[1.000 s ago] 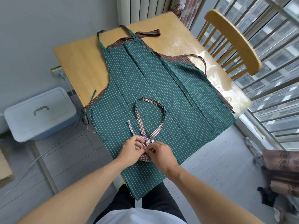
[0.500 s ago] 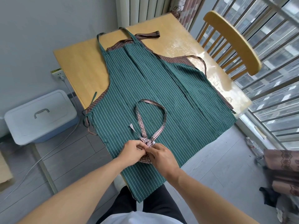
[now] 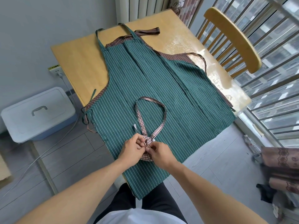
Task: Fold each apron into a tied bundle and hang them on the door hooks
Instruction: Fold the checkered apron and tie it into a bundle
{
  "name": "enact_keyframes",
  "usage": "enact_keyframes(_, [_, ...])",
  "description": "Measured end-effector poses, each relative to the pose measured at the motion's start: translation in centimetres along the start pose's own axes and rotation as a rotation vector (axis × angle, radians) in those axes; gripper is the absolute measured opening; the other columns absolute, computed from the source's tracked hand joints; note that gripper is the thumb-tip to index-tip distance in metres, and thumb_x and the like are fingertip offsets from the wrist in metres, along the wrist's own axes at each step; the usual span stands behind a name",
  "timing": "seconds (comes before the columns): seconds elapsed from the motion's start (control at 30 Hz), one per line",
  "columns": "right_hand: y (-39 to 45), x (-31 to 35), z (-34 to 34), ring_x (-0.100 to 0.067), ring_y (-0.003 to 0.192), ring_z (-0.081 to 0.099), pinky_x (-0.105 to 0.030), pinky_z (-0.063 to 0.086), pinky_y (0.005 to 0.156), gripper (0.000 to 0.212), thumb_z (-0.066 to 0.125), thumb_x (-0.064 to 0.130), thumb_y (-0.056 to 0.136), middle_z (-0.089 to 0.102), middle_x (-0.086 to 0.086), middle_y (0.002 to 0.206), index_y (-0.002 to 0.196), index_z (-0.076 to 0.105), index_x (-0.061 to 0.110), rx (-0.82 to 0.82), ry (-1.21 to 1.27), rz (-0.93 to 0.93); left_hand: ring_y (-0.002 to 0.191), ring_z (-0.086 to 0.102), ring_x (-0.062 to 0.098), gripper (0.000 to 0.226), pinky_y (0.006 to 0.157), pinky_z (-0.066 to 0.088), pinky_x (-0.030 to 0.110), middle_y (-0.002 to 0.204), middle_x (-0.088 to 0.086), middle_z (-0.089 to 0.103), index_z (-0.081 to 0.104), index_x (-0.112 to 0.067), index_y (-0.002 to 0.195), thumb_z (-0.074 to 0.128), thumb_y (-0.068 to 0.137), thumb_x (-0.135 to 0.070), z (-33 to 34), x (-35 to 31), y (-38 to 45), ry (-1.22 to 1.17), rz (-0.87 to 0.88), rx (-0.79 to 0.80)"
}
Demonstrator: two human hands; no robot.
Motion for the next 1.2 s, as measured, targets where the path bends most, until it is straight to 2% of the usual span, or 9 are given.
enact_keyframes(0.07, [0.0, -0.7, 0.6, -0.009, 0.051, 0.045, -0.023, 0.038, 0.045, 0.024, 0.062, 0.031, 0.101, 0.057, 0.001, 0.070, 0.093, 0.067, 0.009, 0.117, 0.199, 0.137, 0.059, 0.060, 0.008, 0.020, 0.053, 0.049, 0.018, 0.084, -0.004, 0.066, 0.058, -0.023, 0.089, 0.072, 0.087, -0.009, -0.3, 0.0, -0.2, 0.019, 0.002, -0.044])
enact_keyframes(0.2, [-0.4, -1.1, 0.7, -0.008, 0.049, 0.044, -0.022, 0.036, 0.040, 0.021, 0.063, 0.028, 0.101, 0.053, 0.003, 0.066, 0.088, 0.065, 0.011, 0.177, 0.401, 0.245, 0.074, 0.068, 0.006, 0.019, 0.067, 0.055, 0.013, 0.083, -0.008, 0.070, 0.068, -0.025, 0.088, 0.079, 0.083, -0.012, 0.0, 0.1, -0.8, 0.045, 0.037, -0.018])
enact_keyframes(0.37, [-0.4, -1.3, 0.6, -0.008, 0.052, 0.049, -0.022, 0.038, 0.044, 0.022, 0.070, 0.029, 0.096, 0.060, 0.003, 0.066, 0.088, 0.073, 0.009, 0.158, 0.488, 0.285, 0.076, 0.069, -0.002, 0.017, 0.068, 0.059, 0.017, 0.084, -0.014, 0.074, 0.076, -0.030, 0.095, 0.085, 0.080, -0.028, -0.2, 0.5, -1.5, 0.048, 0.014, -0.037])
enact_keyframes(0.5, [-0.4, -1.2, 0.3, -0.010, 0.060, 0.057, -0.020, 0.047, 0.051, 0.013, 0.069, 0.018, 0.097, 0.068, -0.005, 0.077, 0.099, 0.077, 0.008, 0.132, 0.538, 0.258, 0.078, 0.068, 0.009, 0.012, 0.068, 0.060, 0.032, 0.088, -0.010, 0.075, 0.081, -0.030, 0.098, 0.076, 0.088, -0.035, -1.2, 0.0, -1.6, 0.217, 0.084, -0.132])
enact_keyframes(0.67, [0.0, -2.0, -1.0, -0.010, 0.073, 0.070, -0.028, 0.062, 0.077, 0.013, 0.070, 0.010, 0.095, 0.077, 0.001, 0.090, 0.105, 0.079, 0.011, 0.032, 0.303, 0.160, 0.089, 0.057, 0.010, 0.011, 0.088, 0.049, 0.033, 0.092, -0.013, 0.063, 0.070, -0.031, 0.096, 0.065, 0.095, -0.041, -2.1, -0.3, -1.4, 0.526, 0.190, -0.053])
enact_keyframes(0.77, [-0.6, -1.8, -2.5, 0.004, 0.065, 0.065, -0.016, 0.056, 0.068, 0.011, 0.074, 0.020, 0.093, 0.077, 0.013, 0.089, 0.101, 0.082, 0.023, -0.102, 0.018, 0.077, 0.090, 0.056, 0.010, 0.014, 0.095, 0.044, 0.033, 0.093, -0.012, 0.061, 0.062, -0.028, 0.097, 0.053, 0.101, -0.037, -2.4, -0.5, -1.2, 0.644, 0.258, -0.004])
enact_keyframes(0.87, [-1.1, -1.4, -3.2, 0.003, 0.068, 0.063, -0.019, 0.056, 0.073, 0.014, 0.068, 0.021, 0.097, 0.078, 0.012, 0.097, 0.103, 0.081, 0.023, -0.158, -0.123, 0.013, 0.085, 0.055, 0.013, 0.017, 0.092, 0.047, 0.035, 0.091, -0.010, 0.059, 0.056, -0.026, 0.094, 0.045, 0.104, -0.034, -1.9, -0.7, -1.2, 0.765, 0.287, 0.046])
enact_keyframes(1.0, [-1.5, -1.9, -3.3, -0.001, 0.059, 0.058, -0.020, 0.048, 0.057, 0.016, 0.064, 0.026, 0.100, 0.075, 0.007, 0.089, 0.106, 0.078, 0.022, -0.198, -0.197, 0.041, 0.082, 0.056, 0.016, 0.016, 0.088, 0.045, 0.037, 0.085, -0.008, 0.058, 0.051, -0.024, 0.086, 0.048, 0.102, -0.025, -1.7, -1.1, -1.0, 0.867, 0.292, 0.068])
enact_keyframes(1.2, [-1.7, -2.5, -3.3, -0.011, 0.077, 0.066, -0.031, 0.054, 0.068, 0.020, 0.058, 0.023, 0.103, 0.076, 0.008, 0.098, 0.104, 0.077, 0.025, -0.237, -0.288, 0.114, 0.073, 0.055, 0.017, 0.022, 0.074, 0.043, 0.036, 0.076, -0.007, 0.056, 0.045, -0.024, 0.078, 0.051, 0.093, -0.010, -2.0, -0.7, -0.2, 0.917, 0.201, 0.083])
Point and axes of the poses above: each hand's wrist, its own y-axis towards the middle knuckle, its own z-axis out of the palm, x = y × z, the point moved 9 cm from there along y, towards the middle knuckle
